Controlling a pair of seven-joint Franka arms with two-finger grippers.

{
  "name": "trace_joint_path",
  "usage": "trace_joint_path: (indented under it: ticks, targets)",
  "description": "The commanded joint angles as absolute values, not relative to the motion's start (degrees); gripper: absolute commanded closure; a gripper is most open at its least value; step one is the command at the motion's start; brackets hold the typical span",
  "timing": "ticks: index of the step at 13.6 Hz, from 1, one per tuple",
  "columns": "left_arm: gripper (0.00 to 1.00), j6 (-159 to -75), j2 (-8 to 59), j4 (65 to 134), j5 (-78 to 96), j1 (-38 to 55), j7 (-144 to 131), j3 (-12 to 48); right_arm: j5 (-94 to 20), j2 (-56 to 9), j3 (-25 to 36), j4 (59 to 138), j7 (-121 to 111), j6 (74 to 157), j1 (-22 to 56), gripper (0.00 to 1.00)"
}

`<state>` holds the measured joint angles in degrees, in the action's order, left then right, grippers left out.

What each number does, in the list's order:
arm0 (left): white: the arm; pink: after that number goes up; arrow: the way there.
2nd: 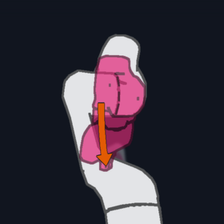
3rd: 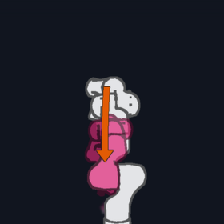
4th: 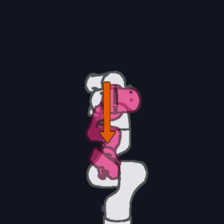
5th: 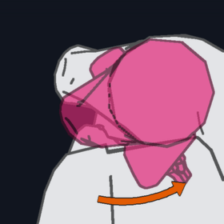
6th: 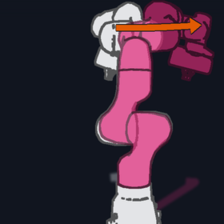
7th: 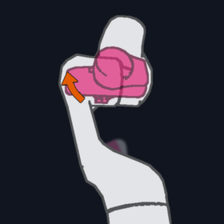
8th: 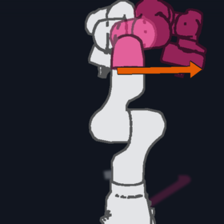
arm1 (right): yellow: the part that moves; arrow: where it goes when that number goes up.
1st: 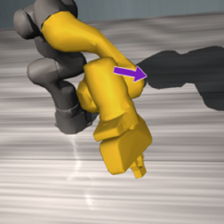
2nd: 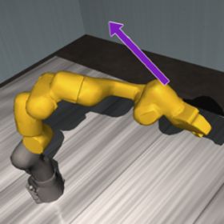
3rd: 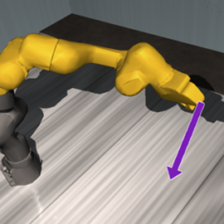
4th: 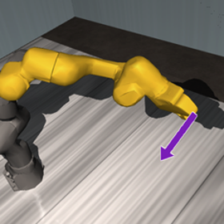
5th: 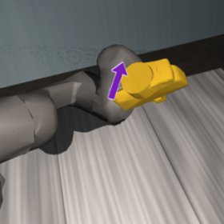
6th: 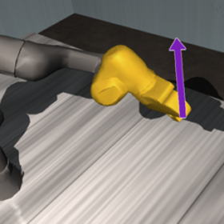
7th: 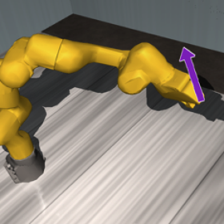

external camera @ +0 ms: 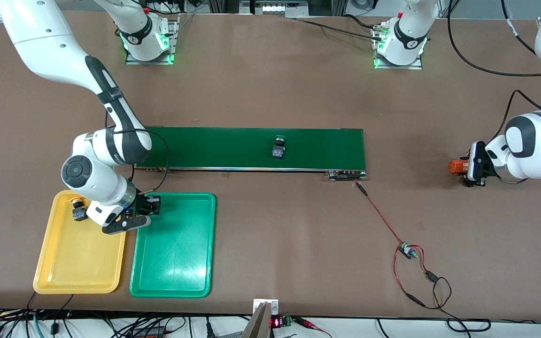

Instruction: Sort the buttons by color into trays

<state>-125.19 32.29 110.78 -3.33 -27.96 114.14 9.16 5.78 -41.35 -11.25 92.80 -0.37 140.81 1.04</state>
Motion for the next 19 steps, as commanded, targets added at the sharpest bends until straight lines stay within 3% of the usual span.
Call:
trace_joint_path:
  ticks: [1, 2, 3, 4, 6, 11, 19]
  targets:
    - [0.99, -125.69, 30.33, 112.68, -1.67, -28.74, 117.42, 9.93, 5.63, -42.45, -11.51, 90.88, -1.05, 141.76, 1.67, 0.91]
    - [1.0, -125.42, 29.28, 112.68, -1.15, -28.74, 117.33, 9.93, 5.63, -42.54, -11.51, 90.97, -0.97, 141.85, 1.76, 0.9]
    - [1.0, -122.2, 26.74, 112.5, 1.55, -28.13, 117.25, 11.32, 5.54, -42.54, -11.51, 90.97, -0.71, 141.86, 1.84, 0.47]
    - [1.0, -119.73, 25.07, 112.24, 3.06, -27.52, 116.55, 12.38, 5.62, -42.54, -11.51, 90.97, -0.7, 141.86, 1.93, 0.41]
    - [1.0, -116.91, 22.07, 112.24, 5.09, -24.71, 112.78, 13.09, 5.54, -42.45, -11.43, 91.05, -0.88, 141.85, 1.93, 0.17]
    - [1.0, -111.27, 19.08, 112.68, 5.62, -15.92, 101.89, 18.26, 4.92, -39.66, -11.07, 91.75, -0.79, 139.41, 2.11, 0.14]
    - [1.0, -114.42, 19.68, 112.41, 15.37, -2.56, 84.57, 19.69, 0.62, -26.38, -11.16, 91.58, 7.27, 114.02, 2.11, 0.15]
